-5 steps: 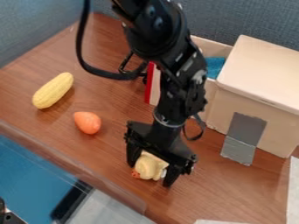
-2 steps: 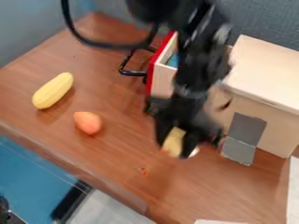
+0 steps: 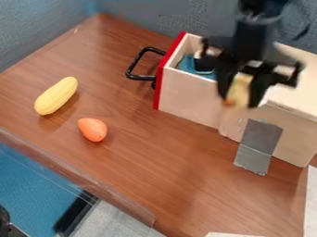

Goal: Place the yellow toy on top of the drawer

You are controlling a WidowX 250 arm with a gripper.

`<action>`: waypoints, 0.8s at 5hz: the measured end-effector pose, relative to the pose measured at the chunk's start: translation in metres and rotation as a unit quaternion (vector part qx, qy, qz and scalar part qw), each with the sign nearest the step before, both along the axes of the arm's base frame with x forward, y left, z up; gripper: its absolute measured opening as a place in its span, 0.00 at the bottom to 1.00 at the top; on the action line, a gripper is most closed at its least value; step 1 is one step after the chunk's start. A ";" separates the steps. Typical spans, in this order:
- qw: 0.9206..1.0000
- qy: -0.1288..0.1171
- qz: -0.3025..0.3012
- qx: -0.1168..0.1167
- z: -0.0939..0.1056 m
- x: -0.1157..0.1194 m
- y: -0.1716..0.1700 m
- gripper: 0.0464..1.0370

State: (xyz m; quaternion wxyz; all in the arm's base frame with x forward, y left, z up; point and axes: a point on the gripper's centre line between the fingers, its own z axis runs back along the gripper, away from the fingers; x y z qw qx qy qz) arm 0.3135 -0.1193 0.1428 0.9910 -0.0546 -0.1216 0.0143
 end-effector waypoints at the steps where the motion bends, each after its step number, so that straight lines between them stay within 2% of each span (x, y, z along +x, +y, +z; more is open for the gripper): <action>1: 1.000 -0.008 0.010 -0.006 0.007 0.030 -0.007 0.42; 3: 1.000 0.011 0.005 0.006 -0.021 0.077 -0.020 0.42; 4: 1.000 0.009 0.000 0.015 -0.026 0.088 -0.029 0.49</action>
